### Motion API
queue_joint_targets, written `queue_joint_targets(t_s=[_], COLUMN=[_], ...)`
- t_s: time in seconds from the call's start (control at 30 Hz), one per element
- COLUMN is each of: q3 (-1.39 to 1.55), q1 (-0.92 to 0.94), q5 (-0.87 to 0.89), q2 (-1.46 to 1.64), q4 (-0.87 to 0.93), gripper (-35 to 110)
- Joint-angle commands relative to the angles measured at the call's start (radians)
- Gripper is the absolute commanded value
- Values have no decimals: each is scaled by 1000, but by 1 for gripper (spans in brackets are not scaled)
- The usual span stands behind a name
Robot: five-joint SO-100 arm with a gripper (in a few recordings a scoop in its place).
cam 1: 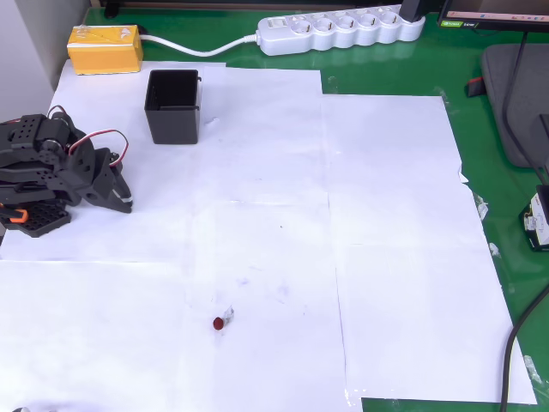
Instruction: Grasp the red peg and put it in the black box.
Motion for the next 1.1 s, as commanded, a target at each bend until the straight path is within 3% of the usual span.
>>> queue_joint_targets(t_s=[0.0, 0.5, 0.7, 1.07], q3=[-84, -74, -72, -71], q1=[21, 156, 173, 221], q5=[12, 5, -15, -51], q2=[74, 696, 788, 1273], q4=[-123, -934, -1048, -1687], gripper=[0, 0, 0, -1])
